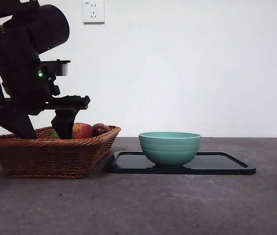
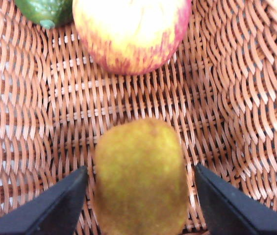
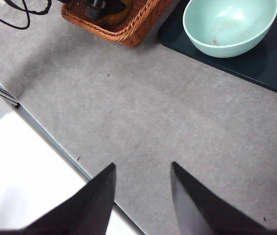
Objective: Pick up the wifruite, put it on the bowl, pick up the plate, put it on desk
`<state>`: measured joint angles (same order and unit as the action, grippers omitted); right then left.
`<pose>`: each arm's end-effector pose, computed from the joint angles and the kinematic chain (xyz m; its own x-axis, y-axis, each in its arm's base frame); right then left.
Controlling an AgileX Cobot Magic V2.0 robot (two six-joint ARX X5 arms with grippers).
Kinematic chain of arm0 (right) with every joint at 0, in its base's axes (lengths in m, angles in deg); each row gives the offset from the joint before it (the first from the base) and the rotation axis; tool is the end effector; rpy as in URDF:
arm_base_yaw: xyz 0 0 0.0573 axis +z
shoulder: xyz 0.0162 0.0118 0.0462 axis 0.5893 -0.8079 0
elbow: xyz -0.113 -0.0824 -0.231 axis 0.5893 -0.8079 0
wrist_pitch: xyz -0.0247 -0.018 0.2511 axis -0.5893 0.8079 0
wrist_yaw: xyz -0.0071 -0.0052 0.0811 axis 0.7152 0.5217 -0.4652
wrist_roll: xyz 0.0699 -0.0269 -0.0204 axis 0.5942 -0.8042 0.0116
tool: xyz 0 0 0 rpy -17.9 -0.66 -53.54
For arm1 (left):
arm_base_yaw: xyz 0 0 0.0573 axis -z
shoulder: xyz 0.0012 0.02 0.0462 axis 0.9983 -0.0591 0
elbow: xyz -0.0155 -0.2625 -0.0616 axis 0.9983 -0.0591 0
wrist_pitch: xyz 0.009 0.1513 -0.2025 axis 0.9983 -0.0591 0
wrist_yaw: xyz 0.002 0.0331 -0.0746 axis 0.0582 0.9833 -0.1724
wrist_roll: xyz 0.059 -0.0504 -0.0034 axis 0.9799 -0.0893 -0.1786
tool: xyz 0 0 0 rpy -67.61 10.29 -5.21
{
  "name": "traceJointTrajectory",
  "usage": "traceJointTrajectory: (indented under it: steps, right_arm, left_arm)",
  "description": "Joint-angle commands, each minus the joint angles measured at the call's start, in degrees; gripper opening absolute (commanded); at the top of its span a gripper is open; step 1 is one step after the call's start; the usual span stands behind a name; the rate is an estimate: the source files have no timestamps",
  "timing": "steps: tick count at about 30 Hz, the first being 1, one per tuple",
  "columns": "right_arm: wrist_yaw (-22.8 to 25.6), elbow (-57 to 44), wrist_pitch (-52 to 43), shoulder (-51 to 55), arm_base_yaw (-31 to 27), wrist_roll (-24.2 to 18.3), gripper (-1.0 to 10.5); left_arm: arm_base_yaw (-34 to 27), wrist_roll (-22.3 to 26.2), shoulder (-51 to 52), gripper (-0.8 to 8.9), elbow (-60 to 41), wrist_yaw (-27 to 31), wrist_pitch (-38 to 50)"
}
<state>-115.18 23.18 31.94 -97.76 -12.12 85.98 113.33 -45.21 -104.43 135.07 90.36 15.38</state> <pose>0.1104 0.0793 0.2828 0.4108 0.6615 -0.6275 -0.5840 0.7194 0.3760 0.3052 -0.1406 0.1718 0.6011 -0.0927 -0.7938 0.1755 0.9843 0.0180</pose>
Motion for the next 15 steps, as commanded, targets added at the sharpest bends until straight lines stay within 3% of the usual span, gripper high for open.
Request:
traceJointTrajectory:
  steps: [1,11,15]
  right_arm:
    - [-0.20,0.44,-0.57,-0.13,0.37,-0.46,1.8]
    - [-0.17,0.44,-0.61,-0.13,0.37,-0.46,1.8]
    - [-0.15,0.44,-0.63,-0.13,0.37,-0.48,1.8]
  left_arm:
    - [0.13,0.70,-0.24,3.61,0.98,0.28,-0.61]
    - [0.31,1.84,8.26,3.78,3.15,-0.02,-4.35]
    - [0.35,2.93,13.49,3.76,3.15,-3.76,-6.19]
